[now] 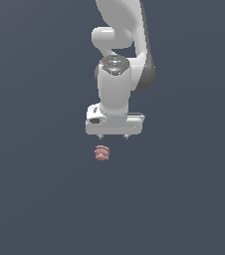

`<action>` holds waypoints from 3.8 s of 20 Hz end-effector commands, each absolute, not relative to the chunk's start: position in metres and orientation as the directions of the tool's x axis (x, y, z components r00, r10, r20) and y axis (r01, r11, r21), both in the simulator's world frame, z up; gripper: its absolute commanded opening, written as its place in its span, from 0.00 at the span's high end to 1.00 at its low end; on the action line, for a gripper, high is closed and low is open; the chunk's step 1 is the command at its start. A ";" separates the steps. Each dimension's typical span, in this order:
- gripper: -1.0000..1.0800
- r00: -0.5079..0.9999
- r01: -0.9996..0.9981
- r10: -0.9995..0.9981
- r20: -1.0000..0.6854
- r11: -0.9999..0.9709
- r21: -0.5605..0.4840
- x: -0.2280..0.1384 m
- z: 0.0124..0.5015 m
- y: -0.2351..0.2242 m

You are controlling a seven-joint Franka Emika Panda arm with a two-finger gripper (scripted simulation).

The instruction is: Pick up the object and move it to a goal position.

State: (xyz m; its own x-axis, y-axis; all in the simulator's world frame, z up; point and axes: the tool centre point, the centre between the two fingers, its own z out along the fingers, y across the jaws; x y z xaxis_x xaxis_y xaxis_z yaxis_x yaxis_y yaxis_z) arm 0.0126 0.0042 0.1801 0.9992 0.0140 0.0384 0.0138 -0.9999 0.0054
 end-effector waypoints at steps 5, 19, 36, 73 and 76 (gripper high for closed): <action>0.04 0.999 0.006 0.006 0.053 -1.000 0.000 0.017 0.187 0.008; 0.04 0.997 -0.028 -0.028 0.072 -1.000 -0.011 0.025 0.188 0.007; 0.04 0.986 -0.169 -0.169 0.000 -0.986 0.000 0.007 0.092 -0.051; 1.00 0.986 -0.169 -0.169 0.000 -0.986 0.000 0.001 0.055 -0.045; 1.00 0.986 -0.169 -0.169 0.000 -0.986 0.000 -0.005 0.066 -0.039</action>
State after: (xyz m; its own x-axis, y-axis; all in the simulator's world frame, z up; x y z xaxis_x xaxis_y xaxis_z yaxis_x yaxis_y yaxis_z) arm -0.0024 -0.0424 0.0598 0.9855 -0.1698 -0.0009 -0.1698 -0.9855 0.0003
